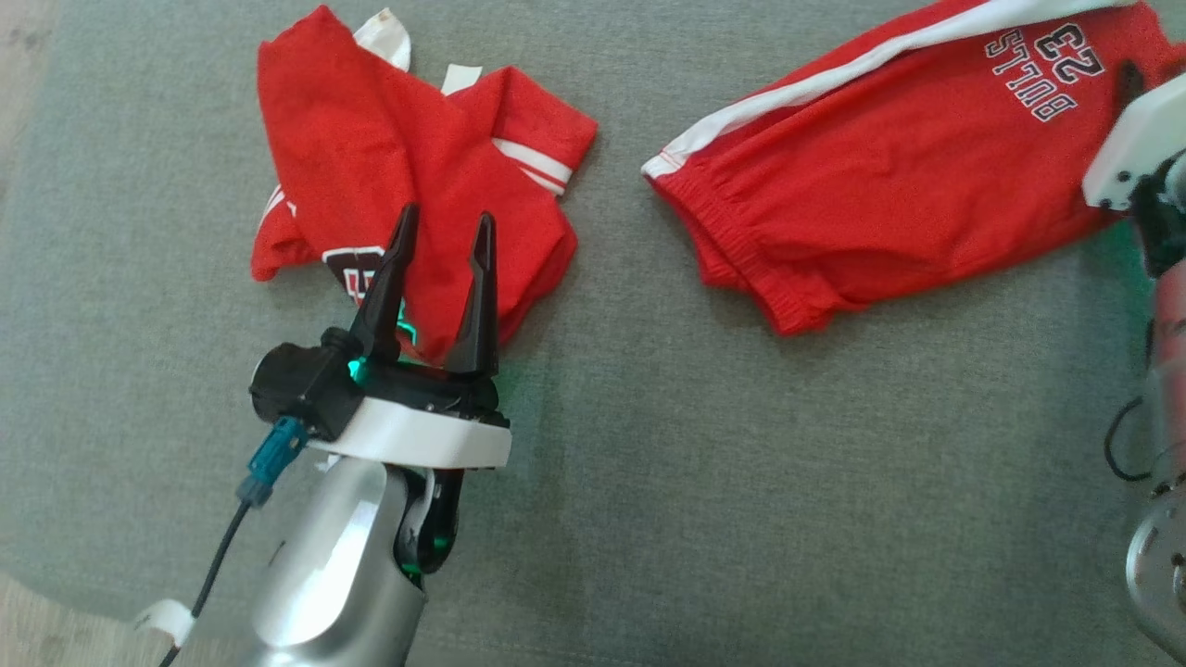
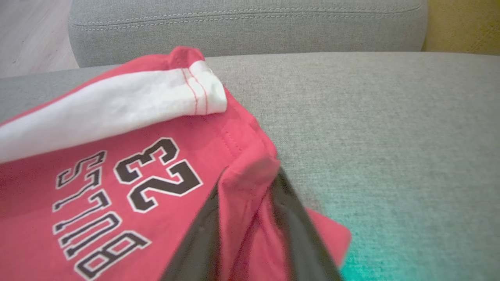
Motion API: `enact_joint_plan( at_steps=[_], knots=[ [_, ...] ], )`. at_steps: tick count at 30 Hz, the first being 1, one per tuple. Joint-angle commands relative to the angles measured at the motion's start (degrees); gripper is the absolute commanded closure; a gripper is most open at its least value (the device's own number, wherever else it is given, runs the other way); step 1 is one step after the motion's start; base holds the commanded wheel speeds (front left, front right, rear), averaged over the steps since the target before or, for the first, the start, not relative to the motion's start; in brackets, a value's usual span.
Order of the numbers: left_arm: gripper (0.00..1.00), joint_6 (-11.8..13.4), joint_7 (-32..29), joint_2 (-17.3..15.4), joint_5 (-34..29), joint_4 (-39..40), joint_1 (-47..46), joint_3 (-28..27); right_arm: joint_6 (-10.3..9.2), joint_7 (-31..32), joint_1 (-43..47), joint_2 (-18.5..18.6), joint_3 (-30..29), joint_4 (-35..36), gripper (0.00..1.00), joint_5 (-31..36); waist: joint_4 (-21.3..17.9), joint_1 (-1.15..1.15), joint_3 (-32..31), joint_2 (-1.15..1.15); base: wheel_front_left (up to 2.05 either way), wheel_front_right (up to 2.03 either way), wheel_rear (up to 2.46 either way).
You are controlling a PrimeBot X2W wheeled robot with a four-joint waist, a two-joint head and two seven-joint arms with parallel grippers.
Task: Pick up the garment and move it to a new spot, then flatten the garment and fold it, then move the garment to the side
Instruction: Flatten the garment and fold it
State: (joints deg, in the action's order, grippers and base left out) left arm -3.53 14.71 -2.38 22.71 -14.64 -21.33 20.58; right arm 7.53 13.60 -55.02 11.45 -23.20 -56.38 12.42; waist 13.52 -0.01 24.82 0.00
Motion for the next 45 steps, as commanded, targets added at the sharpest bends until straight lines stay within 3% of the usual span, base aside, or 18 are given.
enact_joint_plan(
  at_steps=[1, 15, 25, 32, 37, 45],
  knots=[
    [0.0, 0.17, 0.29, -0.5, -0.04, 1.8, -1.13, -1.65, -0.04, 0.03, -0.02, -0.84, 1.33, -1.35, 1.0, -0.31, -0.65, 0.01, -0.26, 0.0, 0.0, 0.0, 0.0],
    [0.0, -0.19, 0.29, -0.5, -0.79, 0.79, 0.27, -2.36, -0.04, -6.53, 2.71, 1.42, 0.0, -2.97, 1.0, -4.54, -4.14, 0.01, -4.9, 0.0, 0.0, 0.0, 0.0],
    [0.0, 0.02, 0.29, -0.5, -1.43, 0.68, 2.78, -2.61, -0.04, -9.15, 13.69, 2.82, -10.29, 1.72, 1.0, -6.78, -6.62, 0.01, -11.13, 0.0, 0.0, 0.0, 0.0],
    [0.0, 0.44, 0.29, -0.5, -1.19, 1.07, 4.31, -2.4, -0.04, -8.42, 19.12, -0.5, -15.15, 8.52, 1.0, -5.32, -7.0, 0.01, -13.35, 0.0, 0.0, 0.0, 0.0],
    [0.0, 0.32, 0.29, -0.5, -1.41, 1.06, 5.0, -2.77, -0.04, -9.09, 20.03, -3.67, -13.93, 13.26, 1.0, -6.08, -6.95, 0.01, -14.08, 0.0, 0.0, 0.0, 0.0],
    [0.0, 0.43, 0.29, -0.5, -1.51, 0.16, 6.71, -3.49, -0.04, -10.61, 21.92, -6.91, -6.02, 18.63, 1.0, -11.32, -6.05, 0.01, -18.42, 0.0, 0.0, 0.0, 0.0]
  ],
)
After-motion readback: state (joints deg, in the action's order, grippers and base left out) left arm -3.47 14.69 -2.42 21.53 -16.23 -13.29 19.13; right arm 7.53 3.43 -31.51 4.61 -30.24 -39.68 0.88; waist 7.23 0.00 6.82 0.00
